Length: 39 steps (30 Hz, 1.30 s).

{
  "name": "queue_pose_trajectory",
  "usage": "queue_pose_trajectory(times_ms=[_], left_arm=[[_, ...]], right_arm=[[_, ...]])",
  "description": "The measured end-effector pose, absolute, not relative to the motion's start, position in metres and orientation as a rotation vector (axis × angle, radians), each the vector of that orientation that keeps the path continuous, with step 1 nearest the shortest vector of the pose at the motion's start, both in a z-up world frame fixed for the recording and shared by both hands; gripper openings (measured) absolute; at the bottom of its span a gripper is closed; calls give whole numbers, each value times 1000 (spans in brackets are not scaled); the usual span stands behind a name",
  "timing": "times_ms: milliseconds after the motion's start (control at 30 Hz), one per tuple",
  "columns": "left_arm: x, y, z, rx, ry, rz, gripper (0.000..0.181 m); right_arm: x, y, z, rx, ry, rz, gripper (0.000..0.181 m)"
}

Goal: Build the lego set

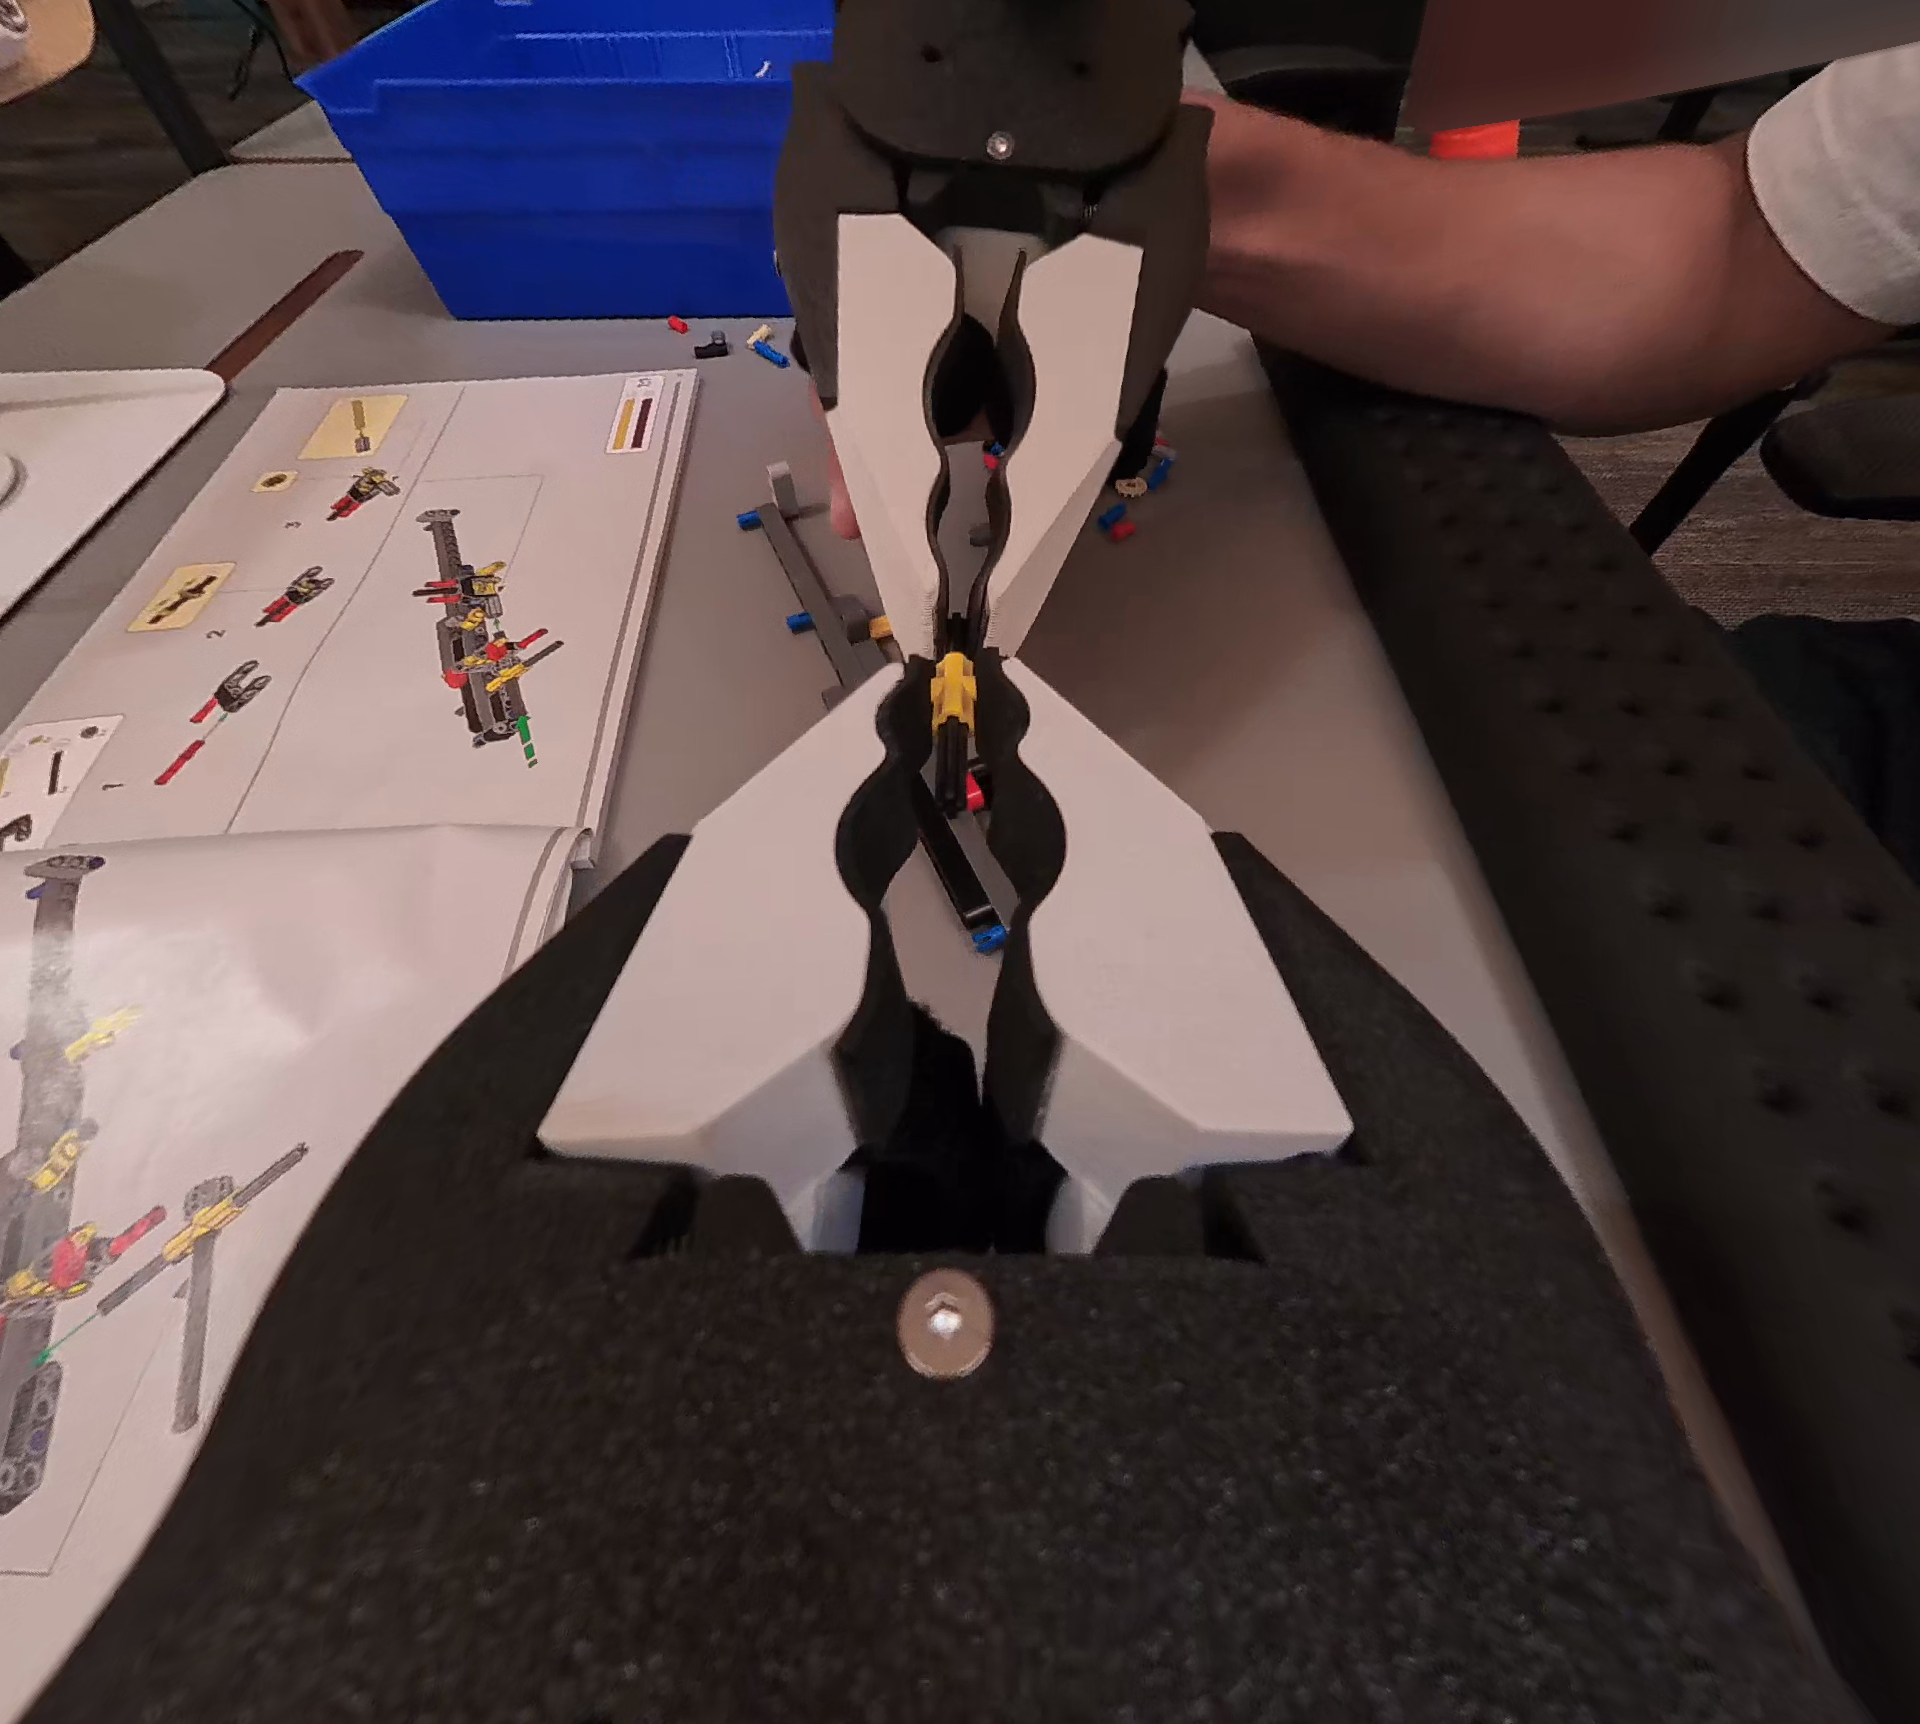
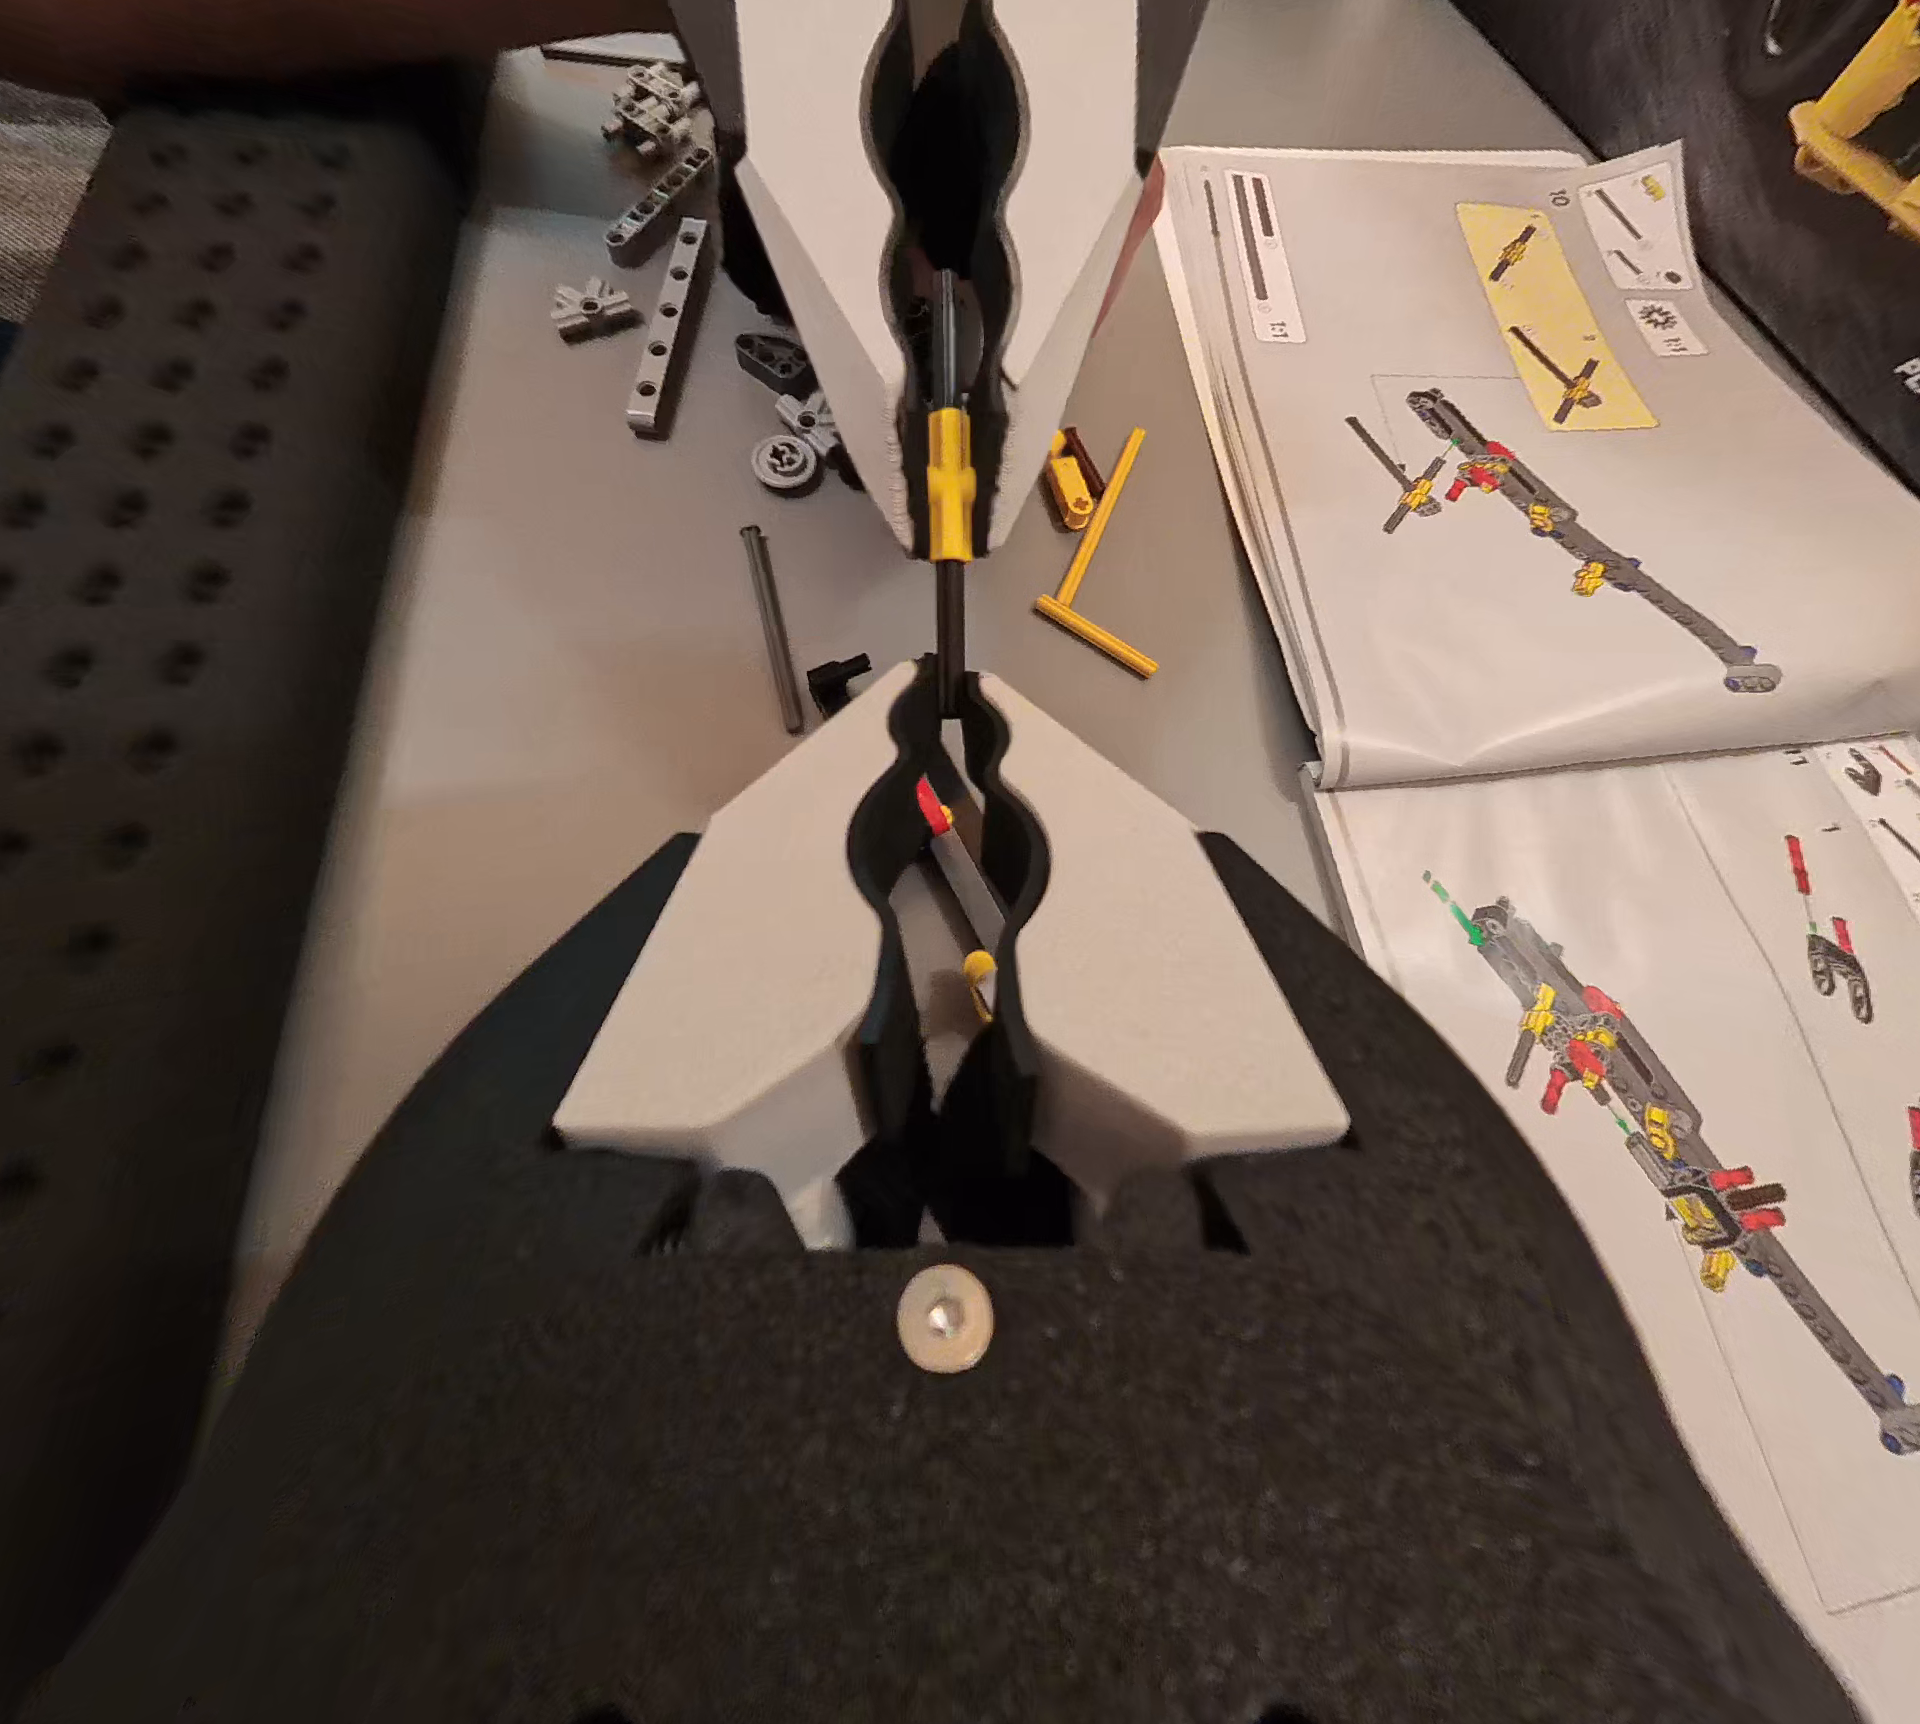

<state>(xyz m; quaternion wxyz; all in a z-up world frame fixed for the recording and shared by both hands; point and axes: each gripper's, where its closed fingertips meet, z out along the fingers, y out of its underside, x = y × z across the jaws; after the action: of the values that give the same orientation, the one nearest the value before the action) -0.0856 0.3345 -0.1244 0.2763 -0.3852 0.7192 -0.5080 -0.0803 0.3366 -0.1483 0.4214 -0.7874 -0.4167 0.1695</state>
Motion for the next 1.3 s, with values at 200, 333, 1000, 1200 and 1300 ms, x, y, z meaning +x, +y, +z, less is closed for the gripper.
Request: queue_pose_trajectory(times_ms=[200,333,1000,1200,1300], left_arm=[[-86,333,-128,-1026,1939,-1339,5],[-84,333,-134,-1026,1950,-1316,6],[-70,388,-106,-1024,1678,-1041,7],[-84,398,-88,-1138,1571,-1335,6],[-88,388,-85,-1122,1581,-1457,6]], right_arm=[[-79,335,-152,-1999,-1045,454,1],[-77,334,-158,-2021,-1057,448,1],[-42,362,-128,-1964,-728,419,27],[-52,371,-112,-1836,-680,440,23],[-59,376,-103,-1760,-648,465,23]])
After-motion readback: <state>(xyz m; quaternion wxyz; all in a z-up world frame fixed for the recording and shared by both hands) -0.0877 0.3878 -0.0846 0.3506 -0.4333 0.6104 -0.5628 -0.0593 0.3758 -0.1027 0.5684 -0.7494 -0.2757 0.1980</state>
